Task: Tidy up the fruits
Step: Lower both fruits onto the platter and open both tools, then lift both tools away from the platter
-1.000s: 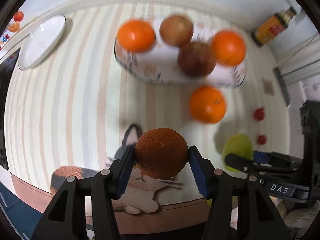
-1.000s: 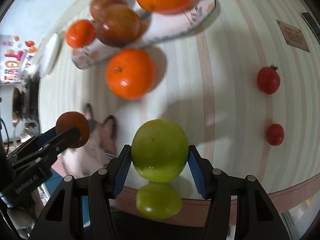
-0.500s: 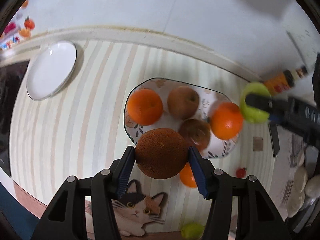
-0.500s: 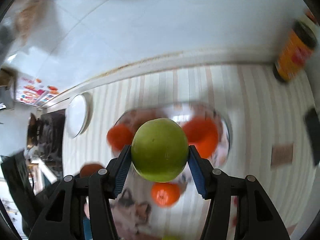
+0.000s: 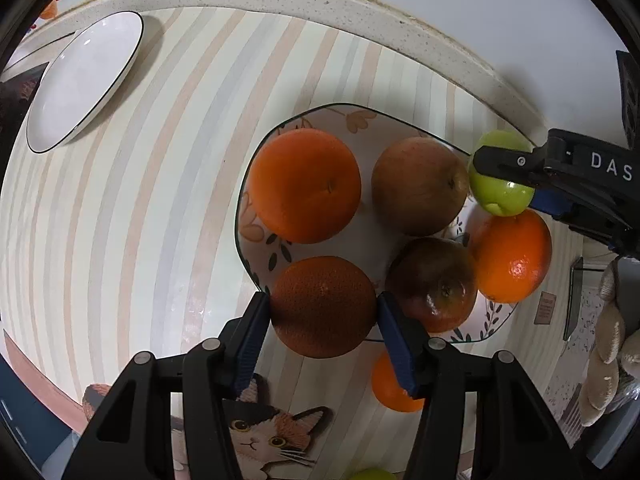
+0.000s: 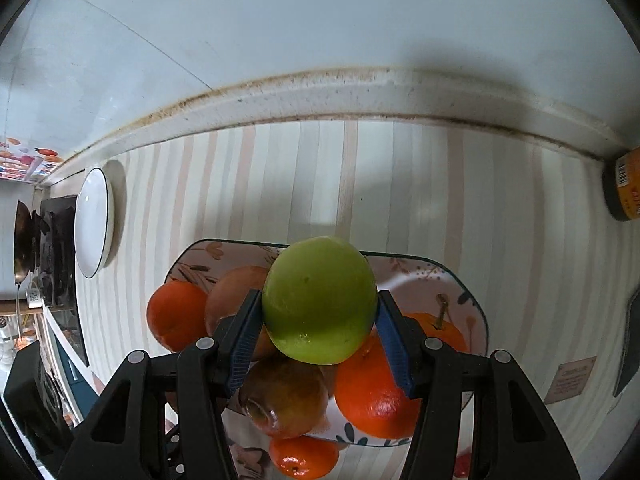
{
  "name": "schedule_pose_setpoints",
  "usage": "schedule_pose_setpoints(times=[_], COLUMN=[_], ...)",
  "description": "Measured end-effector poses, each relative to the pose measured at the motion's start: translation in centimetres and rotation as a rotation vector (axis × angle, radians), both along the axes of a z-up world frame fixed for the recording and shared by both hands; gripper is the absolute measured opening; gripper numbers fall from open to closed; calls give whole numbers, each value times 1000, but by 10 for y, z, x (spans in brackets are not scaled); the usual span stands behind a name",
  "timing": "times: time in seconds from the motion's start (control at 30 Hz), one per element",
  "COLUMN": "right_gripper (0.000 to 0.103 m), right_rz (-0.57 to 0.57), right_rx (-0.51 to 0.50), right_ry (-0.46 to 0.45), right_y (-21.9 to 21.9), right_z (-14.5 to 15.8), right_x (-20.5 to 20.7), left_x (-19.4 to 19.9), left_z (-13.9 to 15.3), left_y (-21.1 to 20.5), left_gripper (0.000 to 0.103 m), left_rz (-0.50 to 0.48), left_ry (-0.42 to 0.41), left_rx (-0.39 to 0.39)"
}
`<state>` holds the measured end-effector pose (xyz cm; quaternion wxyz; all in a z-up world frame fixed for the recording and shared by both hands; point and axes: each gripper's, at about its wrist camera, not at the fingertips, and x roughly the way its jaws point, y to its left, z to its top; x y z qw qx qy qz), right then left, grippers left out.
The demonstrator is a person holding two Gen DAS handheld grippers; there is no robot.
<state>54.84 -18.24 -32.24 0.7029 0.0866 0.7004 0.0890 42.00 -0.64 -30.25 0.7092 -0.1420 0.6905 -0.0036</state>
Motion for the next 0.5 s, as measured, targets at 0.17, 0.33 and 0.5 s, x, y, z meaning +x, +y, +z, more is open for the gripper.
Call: schedule_pose_setpoints(times=[0.17, 0.33, 0.5], right_gripper=[73, 93, 93], right_rz=[-28, -30, -7], right_rx=[56, 58, -37], right_ry=[46, 32, -51], right_y=[-2, -6, -13], right_z=[-3, 14, 43], right_x=[5, 0, -18], left_x=[3, 4, 2], left_z=[1, 15, 31], left_y=[-2, 2, 10], left_gripper=[57, 96, 96], left_rz=[-3, -5, -25], left_ry=[10, -16, -54], left_rx=[-2, 5, 54])
